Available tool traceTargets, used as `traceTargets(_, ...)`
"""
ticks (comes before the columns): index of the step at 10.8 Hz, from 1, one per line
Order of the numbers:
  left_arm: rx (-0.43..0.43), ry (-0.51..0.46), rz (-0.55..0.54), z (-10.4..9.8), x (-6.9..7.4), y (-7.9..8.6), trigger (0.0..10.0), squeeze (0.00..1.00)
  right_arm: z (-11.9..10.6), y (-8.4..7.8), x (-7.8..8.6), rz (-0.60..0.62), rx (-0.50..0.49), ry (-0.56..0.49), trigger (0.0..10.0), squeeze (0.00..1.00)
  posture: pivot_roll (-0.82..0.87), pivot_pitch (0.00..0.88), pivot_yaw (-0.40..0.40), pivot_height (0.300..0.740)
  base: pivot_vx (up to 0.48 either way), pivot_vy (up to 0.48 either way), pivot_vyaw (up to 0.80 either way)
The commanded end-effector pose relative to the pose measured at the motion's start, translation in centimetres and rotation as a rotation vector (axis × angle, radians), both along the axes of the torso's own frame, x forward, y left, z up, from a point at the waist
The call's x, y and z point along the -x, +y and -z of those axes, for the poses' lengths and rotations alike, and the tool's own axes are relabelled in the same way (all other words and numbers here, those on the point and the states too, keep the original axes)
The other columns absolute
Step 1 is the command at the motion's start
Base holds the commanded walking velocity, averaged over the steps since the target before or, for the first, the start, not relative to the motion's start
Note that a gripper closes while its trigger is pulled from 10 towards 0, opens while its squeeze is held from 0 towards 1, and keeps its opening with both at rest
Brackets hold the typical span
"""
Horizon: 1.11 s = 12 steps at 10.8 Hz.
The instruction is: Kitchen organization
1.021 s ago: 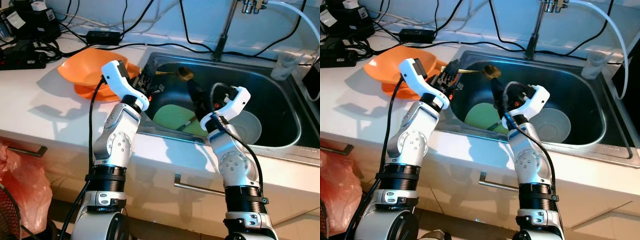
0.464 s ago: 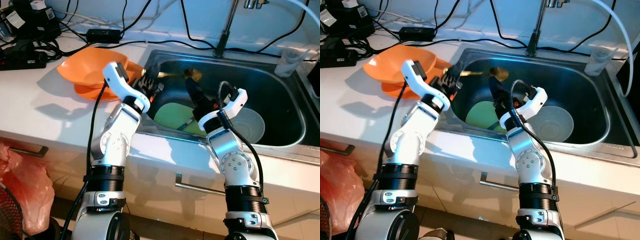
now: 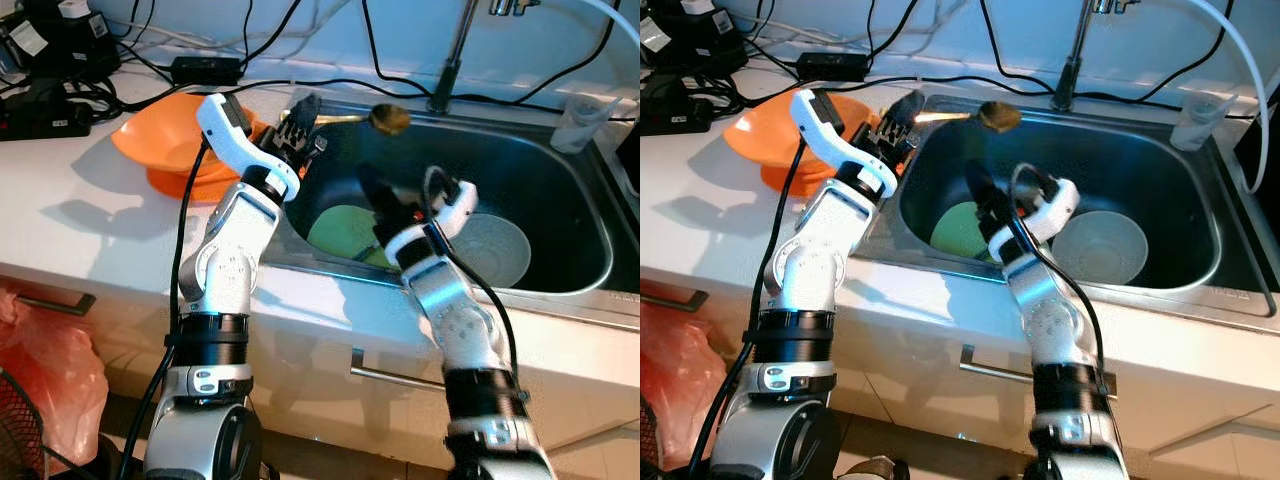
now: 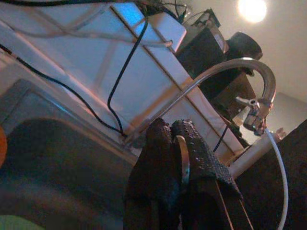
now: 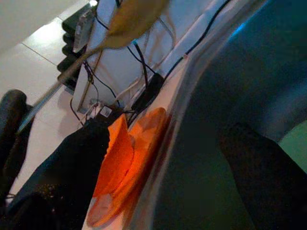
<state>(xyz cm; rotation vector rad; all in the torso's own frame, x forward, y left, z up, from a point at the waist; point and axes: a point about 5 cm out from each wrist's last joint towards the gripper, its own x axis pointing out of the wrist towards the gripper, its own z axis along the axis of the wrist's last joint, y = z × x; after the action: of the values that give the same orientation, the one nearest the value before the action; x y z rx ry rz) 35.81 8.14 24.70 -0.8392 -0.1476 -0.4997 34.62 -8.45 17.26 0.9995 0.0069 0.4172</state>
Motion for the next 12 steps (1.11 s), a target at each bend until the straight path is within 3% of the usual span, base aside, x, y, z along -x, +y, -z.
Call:
traceTargets(1, 0.032, -0.005, 0.043, -0.4, 0.6, -1.3, 0.0, 0.0, -2.7, 3.3, -0.4, -0.069, -0.115, -0.074, 10.0, 0.0, 0.1, 0.073, 0.004, 0.74, 0.0, 0.0, 0.0)
traceTargets(6, 0.055, 0.027, 0.055, 0.2, 1.2, -1.7, 0.0, 0.0, -4.1, 4.3, -1.3, -0.132, -0.153, -0.142, 10.0, 0.0, 0.11, 0.084, -0.025, 0.74, 0.0, 0.0, 0.0)
traceTargets(8, 0.058, 0.04, 0.049, 0.5, 1.2, -1.7, 0.0, 0.0, -4.3, 4.6, -1.5, -0.124, -0.099, -0.162, 10.0, 0.0, 0.11, 0.085, -0.032, 0.74, 0.0, 0.0, 0.0)
traceTargets(9, 0.059, 0.038, 0.044, 0.5, 1.1, -1.6, 0.0, 0.0, -4.5, 4.5, -1.6, -0.124, -0.102, -0.173, 10.0, 1.0, 0.11, 0.085, -0.032, 0.74, 0.0, 0.0, 0.0)
traceTargets(10, 0.061, 0.036, 0.038, 0.3, 1.0, -1.4, 0.0, 0.0, -4.6, 4.5, -1.6, -0.124, -0.104, -0.179, 10.0, 1.0, 0.11, 0.081, -0.036, 0.74, 0.0, 0.0, 0.0)
traceTargets(11, 0.065, 0.032, 0.039, 0.2, 1.0, -1.4, 0.0, 0.0, -4.6, 4.3, -1.8, -0.122, -0.116, -0.18, 10.0, 0.59, 0.11, 0.082, -0.036, 0.74, 0.0, 0.0, 0.0)
traceTargets(12, 0.066, 0.032, 0.045, 0.2, 1.1, -1.5, 0.0, 0.0, -4.6, 4.3, -1.8, -0.123, -0.127, -0.177, 10.0, 0.0, 0.11, 0.081, -0.035, 0.74, 0.0, 0.0, 0.0)
